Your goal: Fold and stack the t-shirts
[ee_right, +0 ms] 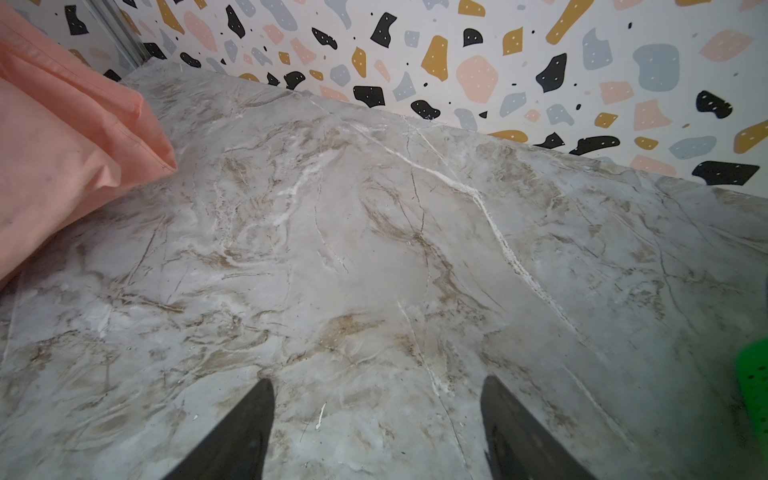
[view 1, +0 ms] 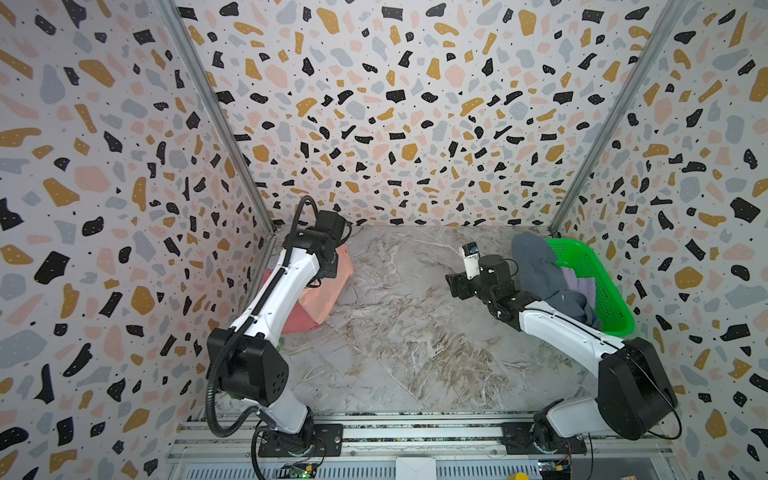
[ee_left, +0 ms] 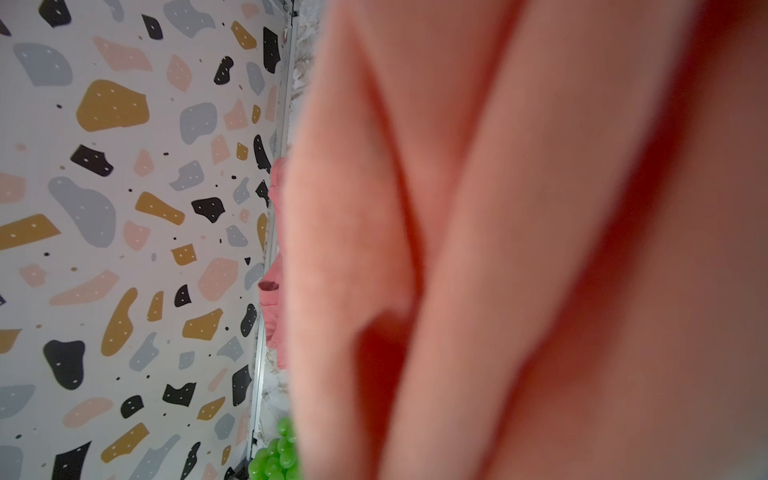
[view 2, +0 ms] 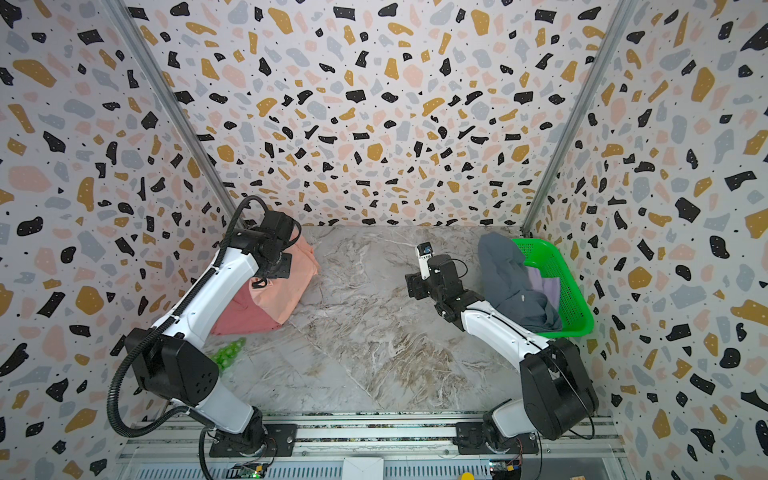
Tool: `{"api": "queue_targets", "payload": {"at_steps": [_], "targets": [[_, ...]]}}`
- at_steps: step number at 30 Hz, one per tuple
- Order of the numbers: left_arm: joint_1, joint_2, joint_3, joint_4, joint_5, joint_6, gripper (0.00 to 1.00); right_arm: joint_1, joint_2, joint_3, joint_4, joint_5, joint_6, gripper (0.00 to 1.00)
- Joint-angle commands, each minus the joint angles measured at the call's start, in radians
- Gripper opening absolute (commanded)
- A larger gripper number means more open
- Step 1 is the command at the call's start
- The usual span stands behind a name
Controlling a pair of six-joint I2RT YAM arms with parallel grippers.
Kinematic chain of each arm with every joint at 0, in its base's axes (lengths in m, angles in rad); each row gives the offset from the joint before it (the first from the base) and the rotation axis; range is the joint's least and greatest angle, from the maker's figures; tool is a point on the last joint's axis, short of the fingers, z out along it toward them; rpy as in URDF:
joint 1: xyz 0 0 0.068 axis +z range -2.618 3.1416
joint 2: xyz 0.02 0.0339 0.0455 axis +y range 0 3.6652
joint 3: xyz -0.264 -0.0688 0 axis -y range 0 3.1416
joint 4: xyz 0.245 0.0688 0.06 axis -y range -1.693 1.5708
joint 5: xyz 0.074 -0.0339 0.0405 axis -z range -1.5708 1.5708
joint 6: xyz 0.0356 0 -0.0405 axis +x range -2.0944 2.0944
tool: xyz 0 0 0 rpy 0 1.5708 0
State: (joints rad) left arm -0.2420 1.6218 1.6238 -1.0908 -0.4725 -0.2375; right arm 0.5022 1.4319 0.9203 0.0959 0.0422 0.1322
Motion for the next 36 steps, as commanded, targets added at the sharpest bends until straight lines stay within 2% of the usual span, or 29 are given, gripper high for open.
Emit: {"api": "queue_targets", "payload": {"at_steps": [1, 12, 21, 22, 24, 25, 27, 30, 32, 33, 36], "targets": [[0.010, -0.038, 0.015, -0.027, 0.019, -0.043, 0.00, -0.004, 0.002, 0.017, -0.019, 0.010, -0.006, 0.78], [0.130, -0.064, -0.121, 0.079, -0.033, -0.032, 0.00, -0.004, 0.000, 0.009, -0.032, 0.005, -0.022, 0.78], [0.230, 0.025, -0.193, 0.128, -0.175, -0.010, 0.00, -0.005, -0.003, 0.005, -0.052, 0.023, -0.014, 0.77], [0.241, 0.030, -0.198, 0.144, -0.200, -0.008, 0.07, -0.004, -0.002, 0.008, -0.053, 0.024, -0.014, 0.78], [0.261, 0.047, -0.199, 0.164, -0.250, 0.002, 0.47, -0.004, 0.001, 0.012, -0.058, 0.030, -0.014, 0.78], [0.267, 0.055, -0.204, 0.180, -0.289, 0.005, 0.63, -0.004, 0.001, 0.016, -0.061, 0.034, -0.014, 0.78], [0.281, 0.066, -0.206, 0.201, -0.356, 0.004, 0.82, -0.004, 0.004, 0.024, -0.068, 0.043, -0.014, 0.78], [0.293, 0.069, -0.174, 0.192, -0.452, -0.046, 0.95, -0.003, -0.001, 0.031, -0.076, 0.055, -0.014, 0.78], [0.293, 0.051, -0.146, 0.196, -0.436, -0.067, 1.00, -0.005, -0.005, 0.030, -0.083, 0.064, -0.014, 0.78], [0.291, 0.040, -0.140, 0.209, -0.399, -0.068, 1.00, -0.004, -0.007, 0.030, -0.085, 0.069, -0.013, 0.78], [0.275, -0.014, -0.159, 0.285, -0.148, -0.054, 1.00, -0.004, -0.006, 0.026, -0.090, 0.078, -0.011, 0.78]]}}
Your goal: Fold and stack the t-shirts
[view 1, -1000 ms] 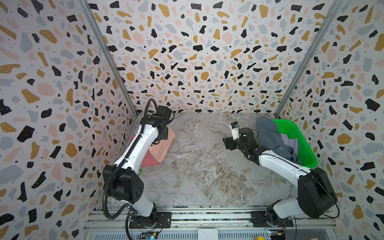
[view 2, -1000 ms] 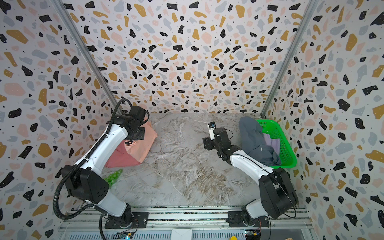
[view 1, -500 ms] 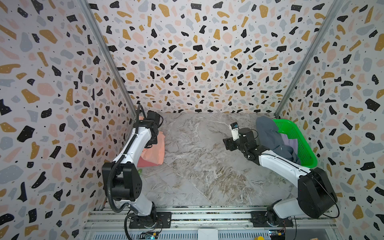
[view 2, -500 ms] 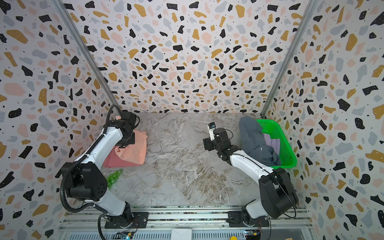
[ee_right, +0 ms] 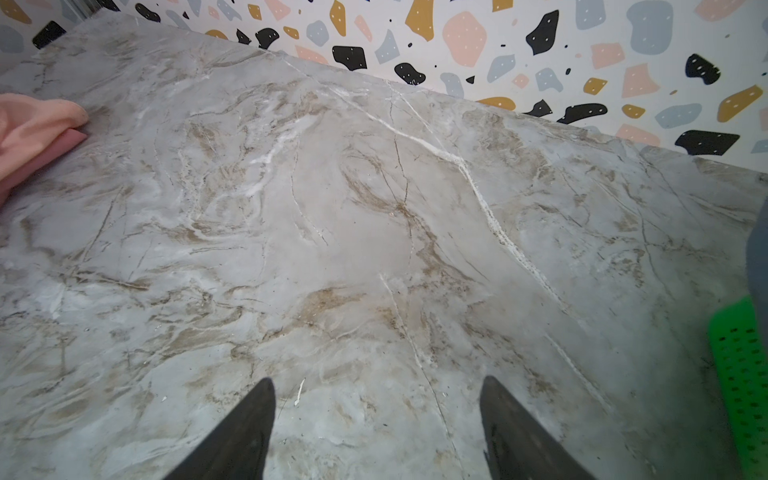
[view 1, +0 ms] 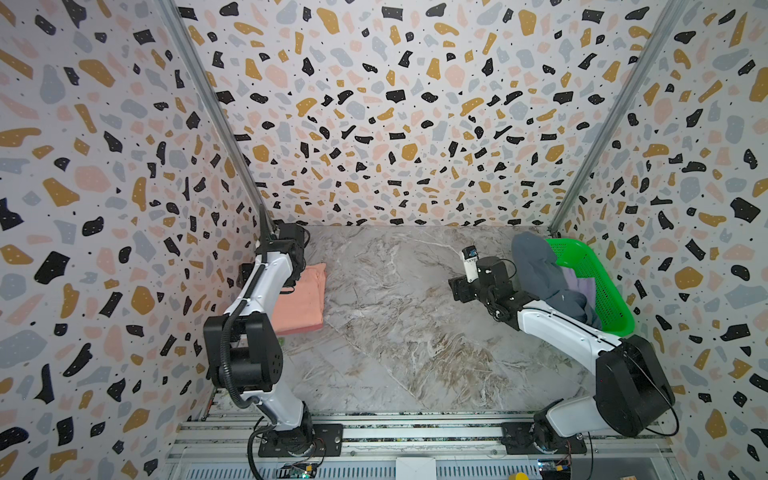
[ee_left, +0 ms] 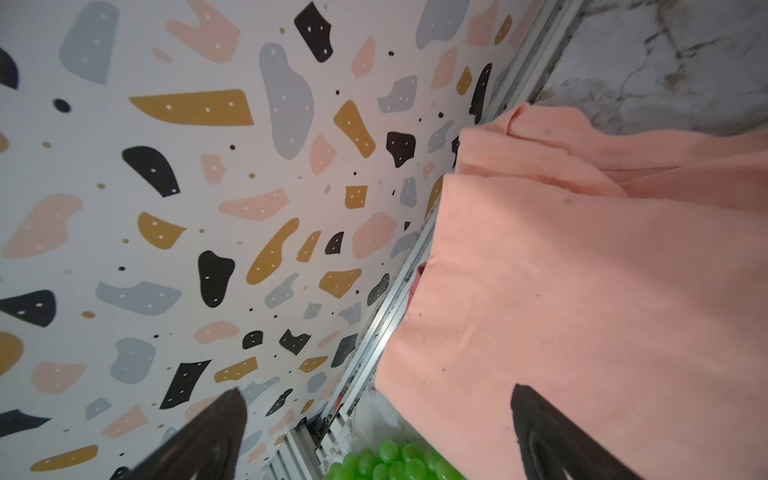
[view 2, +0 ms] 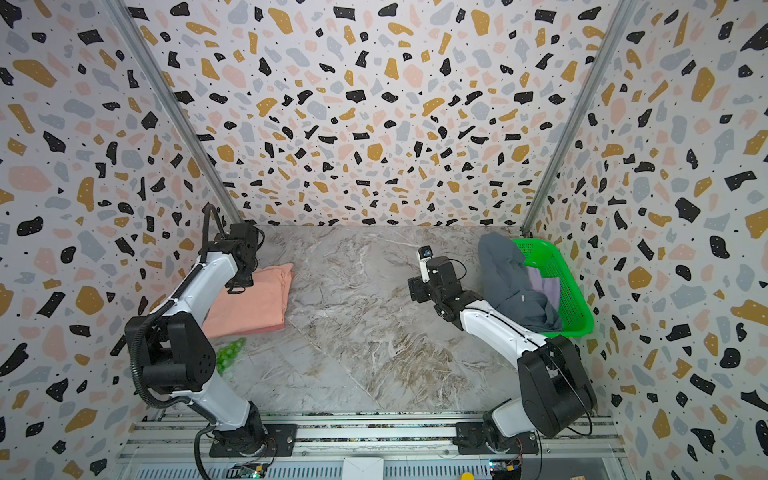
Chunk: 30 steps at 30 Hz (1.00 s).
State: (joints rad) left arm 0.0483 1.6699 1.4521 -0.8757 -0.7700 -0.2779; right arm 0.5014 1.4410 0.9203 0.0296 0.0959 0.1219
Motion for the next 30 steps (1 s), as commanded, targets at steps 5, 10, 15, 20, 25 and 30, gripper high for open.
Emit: {"api": "queue_targets", "payload": {"at_steps": [5, 10, 15, 20, 25, 30], "targets": [[-0.038, -0.157, -0.154, 0.287, 0.593, -0.068, 1.00, -0.014, -0.004, 0.049, -0.019, 0.029, 0.017, 0.78], [-0.036, -0.152, -0.307, 0.435, 0.698, -0.165, 1.00, -0.049, -0.011, 0.091, -0.017, 0.016, 0.042, 0.82], [-0.033, -0.086, -0.365, 0.531, 0.774, -0.179, 1.00, -0.105, -0.056, 0.081, -0.002, 0.002, 0.083, 0.99], [-0.027, -0.033, -0.400, 0.593, 0.826, -0.219, 1.00, -0.184, -0.127, 0.049, -0.003, -0.013, 0.111, 0.99], [-0.027, -0.127, -0.376, 0.577, 0.804, -0.213, 1.00, -0.279, -0.223, 0.019, -0.034, -0.011, 0.126, 0.99], [-0.031, -0.265, -0.298, 0.541, 0.810, -0.149, 1.00, -0.377, -0.310, -0.020, -0.039, -0.028, 0.118, 0.99]]}}
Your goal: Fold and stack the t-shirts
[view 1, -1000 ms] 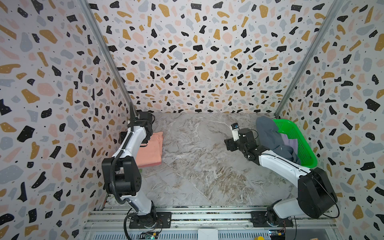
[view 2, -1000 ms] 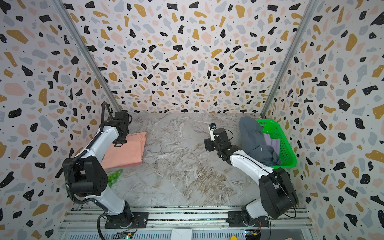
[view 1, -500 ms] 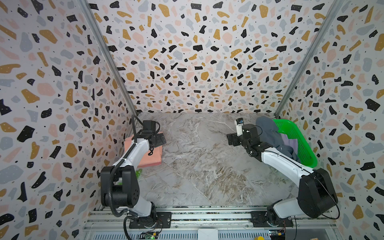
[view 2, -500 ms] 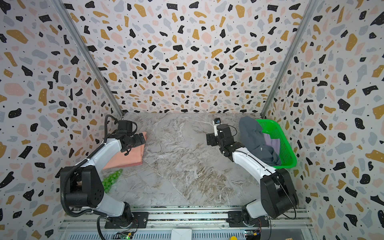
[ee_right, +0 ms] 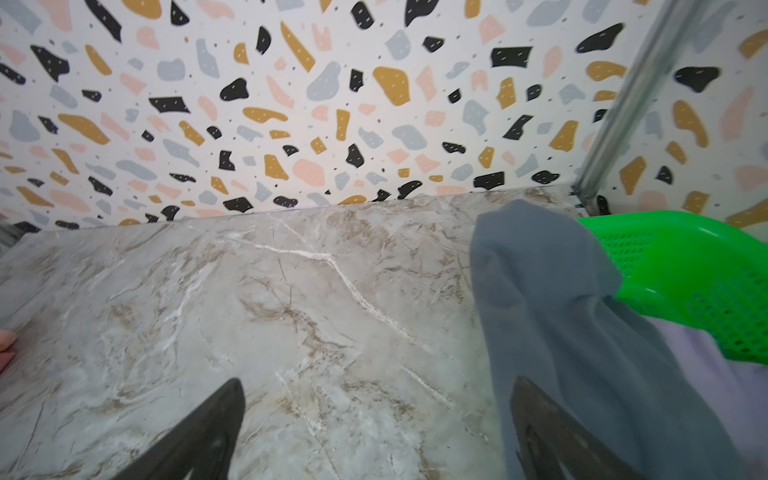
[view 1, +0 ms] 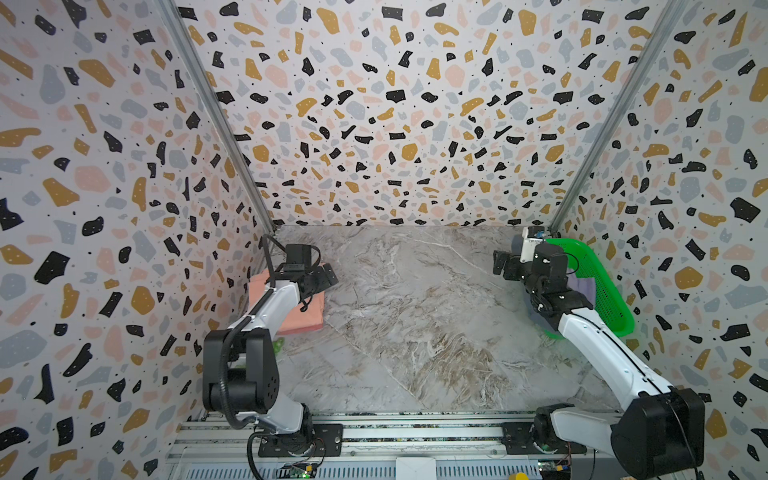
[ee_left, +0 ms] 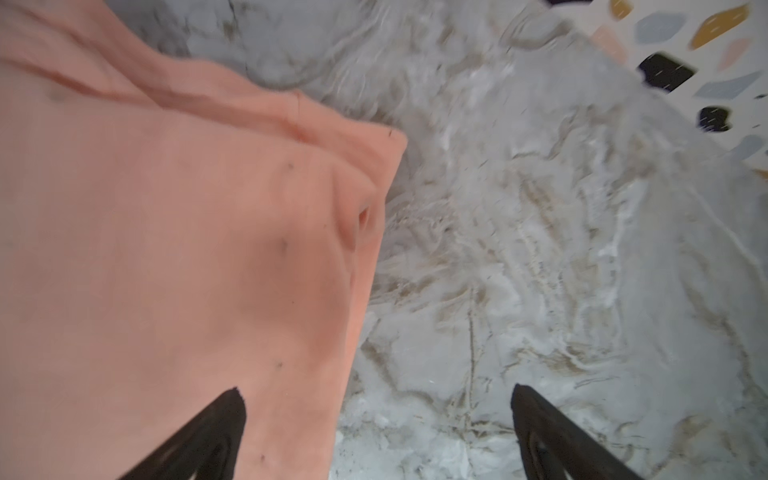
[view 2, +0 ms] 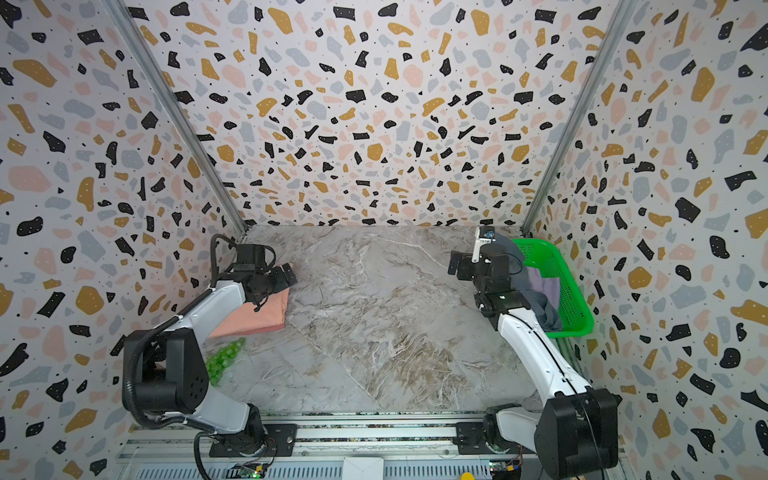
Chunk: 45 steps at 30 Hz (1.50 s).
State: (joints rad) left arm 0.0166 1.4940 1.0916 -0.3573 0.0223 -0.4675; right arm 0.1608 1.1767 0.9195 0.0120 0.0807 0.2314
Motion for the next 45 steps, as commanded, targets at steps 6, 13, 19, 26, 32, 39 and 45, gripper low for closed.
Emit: {"api": "queue_targets", "payload": {"at_steps": [6, 13, 19, 26, 32, 39, 45], "targets": [[-0.150, -0.263, -0.065, 0.261, -0.201, 0.122, 0.99, -0.129, -0.100, -0.087, 0.005, -0.005, 0.013, 0.99], [-0.287, -0.456, -0.383, 0.679, -0.426, 0.286, 1.00, -0.167, -0.079, -0.162, 0.030, -0.069, -0.013, 0.99], [-0.289, -0.589, -0.687, 1.002, -0.640, 0.446, 1.00, -0.166, -0.116, -0.295, 0.150, 0.000, -0.054, 0.99], [-0.273, -0.584, -0.856, 1.070, -0.712, 0.417, 1.00, -0.166, -0.142, -0.418, 0.228, 0.033, -0.101, 0.99], [-0.256, -0.493, -0.985, 1.311, -0.745, 0.334, 1.00, -0.165, -0.159, -0.499, 0.302, 0.020, -0.107, 0.99], [-0.222, -0.348, -0.980, 1.412, -0.749, 0.360, 1.00, -0.166, -0.173, -0.516, 0.295, 0.025, -0.112, 0.99], [-0.163, -0.202, -0.961, 1.558, -0.705, 0.402, 1.00, -0.166, -0.204, -0.586, 0.412, -0.012, -0.161, 0.99]]}}
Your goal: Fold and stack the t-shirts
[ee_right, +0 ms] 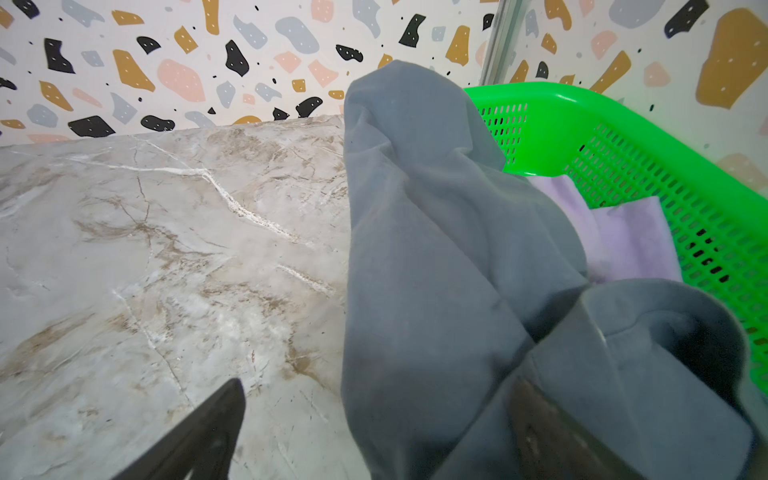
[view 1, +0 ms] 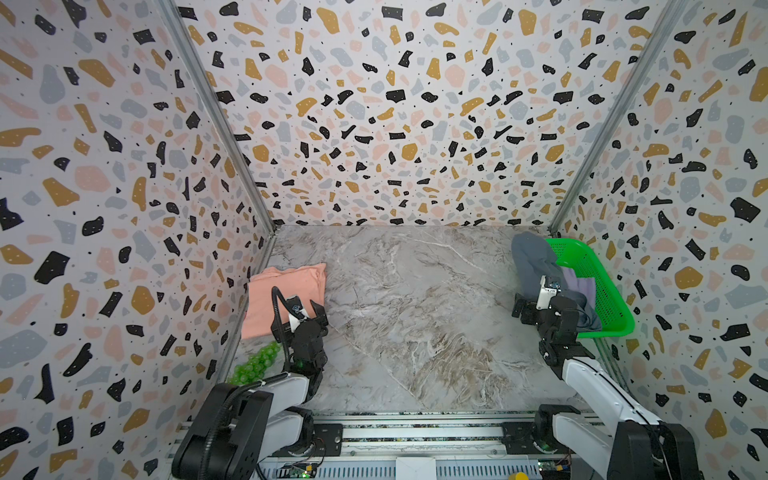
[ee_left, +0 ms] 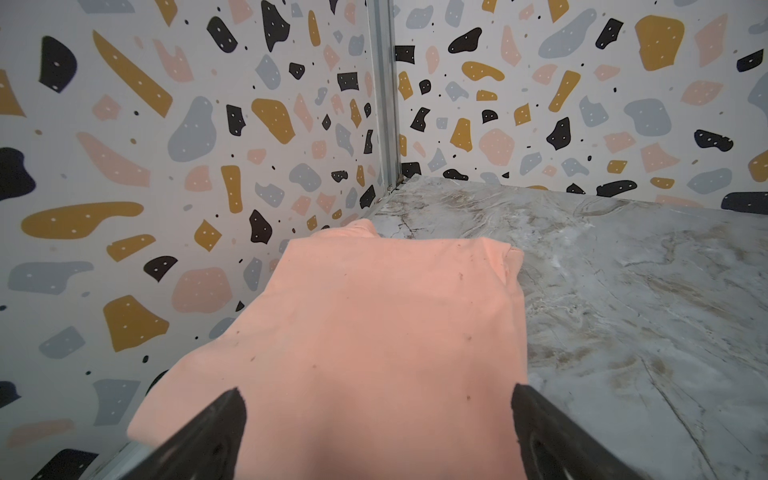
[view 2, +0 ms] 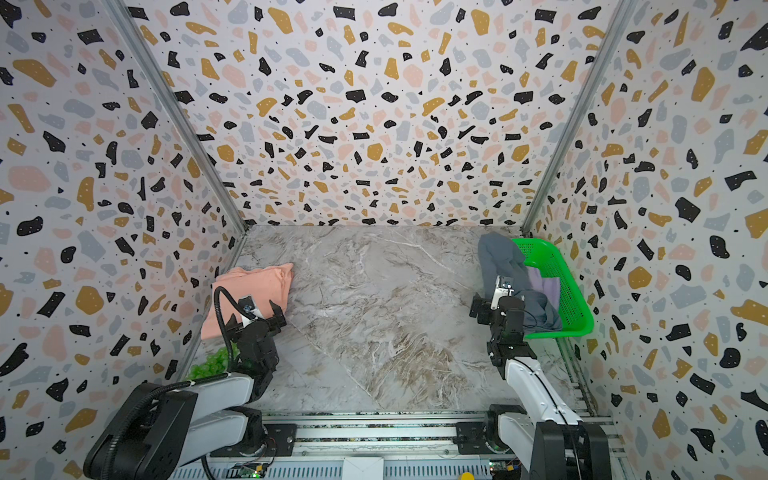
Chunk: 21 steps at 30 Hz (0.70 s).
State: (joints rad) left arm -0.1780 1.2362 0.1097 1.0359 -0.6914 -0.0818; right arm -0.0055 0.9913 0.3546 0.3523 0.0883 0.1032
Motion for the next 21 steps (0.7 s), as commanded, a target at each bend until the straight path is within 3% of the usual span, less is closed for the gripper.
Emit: {"api": "queue_targets", "payload": {"at_steps": [1, 6, 10, 21], "targets": [[0.038, 0.089, 0.021, 0.195, 0.013, 0.013, 1.00, 0.000, -0.016, -0.020, 0.073, -0.017, -0.033, 0.99], [0.052, 0.207, 0.052, 0.244, 0.080, 0.032, 1.00, -0.002, 0.012, -0.037, 0.156, 0.009, -0.045, 0.99], [0.068, 0.196, 0.058, 0.211, 0.097, 0.016, 1.00, -0.005, 0.085, -0.046, 0.282, 0.007, -0.028, 0.99], [0.071, 0.193, 0.063, 0.197, 0.092, 0.011, 1.00, -0.005, 0.376, -0.192, 0.860, -0.012, 0.004, 0.99]]}}
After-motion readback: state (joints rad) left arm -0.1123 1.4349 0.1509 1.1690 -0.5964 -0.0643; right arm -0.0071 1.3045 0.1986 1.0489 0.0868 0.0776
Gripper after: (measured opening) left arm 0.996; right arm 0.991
